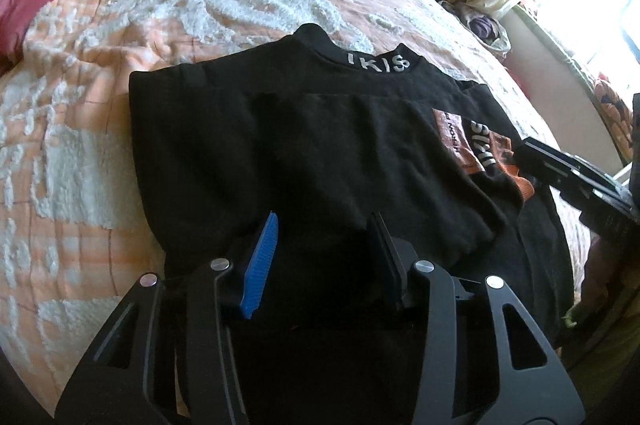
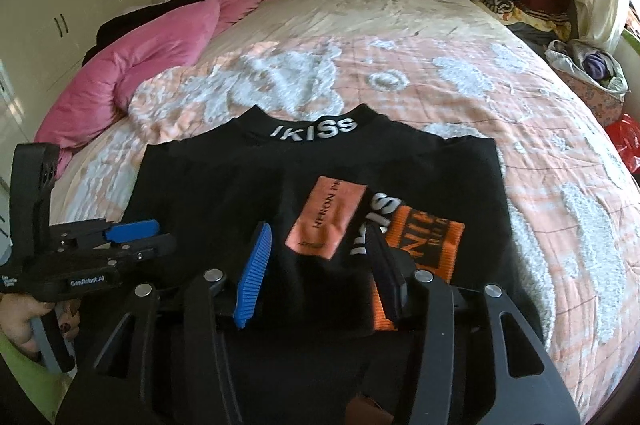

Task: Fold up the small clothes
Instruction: 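Open the right tool on the orange cuff and lift it away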

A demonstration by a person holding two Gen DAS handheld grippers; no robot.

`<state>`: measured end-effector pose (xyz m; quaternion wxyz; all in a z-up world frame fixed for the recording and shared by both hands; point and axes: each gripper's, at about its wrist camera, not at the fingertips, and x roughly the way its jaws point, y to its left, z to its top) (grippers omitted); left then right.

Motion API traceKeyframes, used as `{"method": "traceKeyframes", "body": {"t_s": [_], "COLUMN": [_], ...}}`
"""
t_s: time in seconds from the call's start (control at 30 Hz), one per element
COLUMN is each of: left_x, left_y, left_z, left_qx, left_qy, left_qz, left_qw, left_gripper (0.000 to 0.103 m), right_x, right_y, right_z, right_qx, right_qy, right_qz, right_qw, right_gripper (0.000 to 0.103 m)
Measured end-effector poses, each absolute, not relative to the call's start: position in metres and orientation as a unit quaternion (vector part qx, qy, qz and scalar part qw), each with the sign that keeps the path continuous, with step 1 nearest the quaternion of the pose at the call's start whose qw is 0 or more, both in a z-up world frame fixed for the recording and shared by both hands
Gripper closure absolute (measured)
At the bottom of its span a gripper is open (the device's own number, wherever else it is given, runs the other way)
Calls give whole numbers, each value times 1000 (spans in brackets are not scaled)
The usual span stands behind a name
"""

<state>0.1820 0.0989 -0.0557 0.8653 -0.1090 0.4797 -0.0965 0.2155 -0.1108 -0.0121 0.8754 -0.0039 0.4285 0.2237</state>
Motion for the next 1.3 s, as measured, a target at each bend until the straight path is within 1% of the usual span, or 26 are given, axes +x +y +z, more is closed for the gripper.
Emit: {"method": "traceKeyframes", "body": {"t_s": [0.03,0.07,0.27,0.4,0.47,0.67,0.8,0.9,0.97,1.0,1.1,1.13,1.2,1.23,1.3], "left_x": [181,181,179,178,178,178,177,178,177,176,176,176,174,174,172], "left_y": [99,99,100,100,100,100,99,100,101,102,103,104,105,106,108], "left_z": [-56,-56,-56,-55,-55,-55,-54,-53,-50,-48,-44,-41,-37,-34,-29], "left_qx": [-110,-110,-112,-112,-113,-113,-107,-111,-112,-111,-111,-111,-112,-113,-114], "left_qy": [480,479,479,479,480,480,479,479,477,475,471,469,464,461,454], "left_qz": [-97,-97,-100,-100,-100,-100,-99,-100,-98,-96,-92,-90,-88,-86,-81], "left_qw": [865,865,865,865,864,864,865,865,866,868,871,872,874,876,880], "left_gripper": [64,64,64,64,64,64,64,64,64,60,52,50,41,38,24], "right_x": [214,214,214,223,226,218,209,205,202,201,198,196,194,192,189], "right_y": [-107,-106,-100,-106,-115,-125,-126,-126,-128,-127,-127,-127,-128,-128,-130], "right_z": [-13,-14,-25,-46,-57,-51,-41,-35,-31,-29,-24,-23,-19,-18,-13], "right_qx": [-6,-6,-16,-27,-15,12,20,22,22,23,22,22,23,24,27], "right_qy": [430,431,448,487,501,480,465,458,452,449,443,441,436,434,428], "right_qz": [227,229,228,187,170,182,191,192,189,188,190,190,190,190,191], "right_qw": [874,873,864,853,849,858,864,868,871,873,876,877,879,880,883], "right_gripper": [50,47,45,38,37,36,28,28,17,13,13,11,8,7,7]}}
